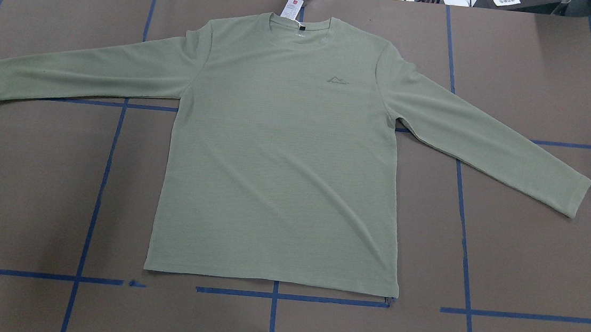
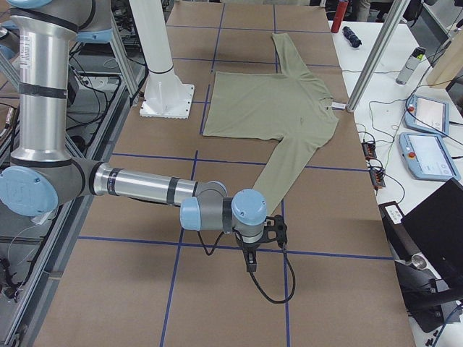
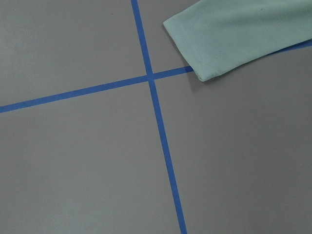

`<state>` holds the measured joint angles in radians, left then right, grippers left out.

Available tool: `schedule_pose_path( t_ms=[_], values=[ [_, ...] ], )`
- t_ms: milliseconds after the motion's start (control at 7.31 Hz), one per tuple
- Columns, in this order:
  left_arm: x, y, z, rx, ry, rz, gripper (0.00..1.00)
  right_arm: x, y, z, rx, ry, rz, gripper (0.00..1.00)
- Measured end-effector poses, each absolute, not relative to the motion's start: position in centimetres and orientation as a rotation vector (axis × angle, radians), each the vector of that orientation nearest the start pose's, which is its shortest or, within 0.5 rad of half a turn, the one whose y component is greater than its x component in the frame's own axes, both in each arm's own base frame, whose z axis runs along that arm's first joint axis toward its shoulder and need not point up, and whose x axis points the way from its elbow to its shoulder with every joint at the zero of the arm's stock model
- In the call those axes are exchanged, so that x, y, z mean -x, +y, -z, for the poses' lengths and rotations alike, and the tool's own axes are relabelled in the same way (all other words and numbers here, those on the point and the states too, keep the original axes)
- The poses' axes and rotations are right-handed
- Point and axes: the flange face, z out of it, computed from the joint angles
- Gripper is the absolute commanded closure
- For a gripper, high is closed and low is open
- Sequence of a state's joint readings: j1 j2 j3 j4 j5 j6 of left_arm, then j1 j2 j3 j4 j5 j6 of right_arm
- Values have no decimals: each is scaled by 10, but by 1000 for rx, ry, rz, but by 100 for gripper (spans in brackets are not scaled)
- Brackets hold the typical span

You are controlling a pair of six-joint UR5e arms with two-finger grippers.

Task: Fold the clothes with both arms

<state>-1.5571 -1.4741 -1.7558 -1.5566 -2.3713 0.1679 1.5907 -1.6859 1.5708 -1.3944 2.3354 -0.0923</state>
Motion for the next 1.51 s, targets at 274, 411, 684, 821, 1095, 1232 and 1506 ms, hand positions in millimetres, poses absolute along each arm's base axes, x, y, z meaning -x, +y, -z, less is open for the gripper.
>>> schedule_pose_path(
  t_ms=[274,411,684,821,1095,1232,1506],
  values=[
    [55,-456,-610,-145,793,-210,0,-73,-444,-695,-102,-760,90,0],
    [55,-457,-609,-152,794,-213,0,-73,-445,-694,-102,-759,90,0],
    [55,-460,-604,-177,793,-224,0,-73,-445,-694,-104,-759,94,0],
    [55,-461,-602,-212,789,-238,0,-73,-446,-691,-112,-760,99,0],
    [55,-463,-598,-311,778,-277,0,-73,-452,-665,-160,-761,115,0],
    [56,-468,-591,-361,773,-294,0,-73,-457,-643,-201,-757,129,0],
    [57,-481,-565,-508,755,-350,0,-74,-463,-596,-294,-748,162,0]
  ],
)
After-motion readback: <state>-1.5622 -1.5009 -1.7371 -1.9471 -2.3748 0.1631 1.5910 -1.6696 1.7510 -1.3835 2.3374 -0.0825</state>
